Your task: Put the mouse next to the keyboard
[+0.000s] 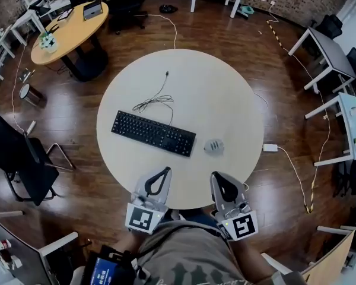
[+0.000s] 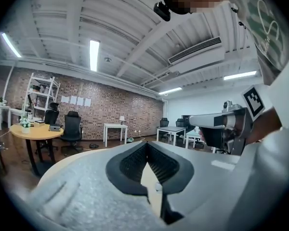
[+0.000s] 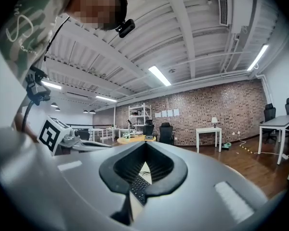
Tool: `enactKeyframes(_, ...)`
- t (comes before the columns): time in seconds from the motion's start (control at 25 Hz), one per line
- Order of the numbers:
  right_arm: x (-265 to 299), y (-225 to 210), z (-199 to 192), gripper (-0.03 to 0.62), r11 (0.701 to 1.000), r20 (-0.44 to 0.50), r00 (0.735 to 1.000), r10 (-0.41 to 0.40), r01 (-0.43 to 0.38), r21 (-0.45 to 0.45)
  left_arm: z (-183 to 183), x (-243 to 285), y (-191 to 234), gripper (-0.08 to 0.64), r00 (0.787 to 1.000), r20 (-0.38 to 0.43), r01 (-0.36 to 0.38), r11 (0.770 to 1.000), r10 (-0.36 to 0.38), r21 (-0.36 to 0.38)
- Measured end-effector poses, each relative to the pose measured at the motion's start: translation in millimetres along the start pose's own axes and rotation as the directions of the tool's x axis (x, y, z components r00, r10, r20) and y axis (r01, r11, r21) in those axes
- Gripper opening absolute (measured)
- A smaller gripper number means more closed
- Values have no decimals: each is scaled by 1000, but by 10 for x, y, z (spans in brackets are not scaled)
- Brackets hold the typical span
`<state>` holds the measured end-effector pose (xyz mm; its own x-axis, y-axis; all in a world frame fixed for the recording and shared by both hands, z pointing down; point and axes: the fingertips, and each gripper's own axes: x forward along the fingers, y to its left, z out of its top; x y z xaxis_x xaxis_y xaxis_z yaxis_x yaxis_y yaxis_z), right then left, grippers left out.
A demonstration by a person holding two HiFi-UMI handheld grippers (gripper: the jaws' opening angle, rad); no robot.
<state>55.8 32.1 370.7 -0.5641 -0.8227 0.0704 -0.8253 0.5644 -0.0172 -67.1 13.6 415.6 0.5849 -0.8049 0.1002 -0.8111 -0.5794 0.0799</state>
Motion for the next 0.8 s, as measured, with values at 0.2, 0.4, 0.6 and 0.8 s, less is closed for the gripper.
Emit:
enactKeyframes(0.2,103,301,7,2,1000,-1,1000,-8,8,-10,74,-237,136,2,999,34,10,1000,-9,-18)
enactKeyframes(0.4,231,469,14,1,999,-5,1000,-27,27,-26,107,-336,240,1,998,51,34,998,-32,-46)
enactKeyframes(0.6,315,577,44,1,999,-2,1000,-25,24,-46,209,-400,361,1,997,75,39,997,-34,-63)
enactKeyframes(0.8,389,653,36,2,999,2,1000,-8,8,-49,266,-462,457,1,995,92,26,998,-21,-54)
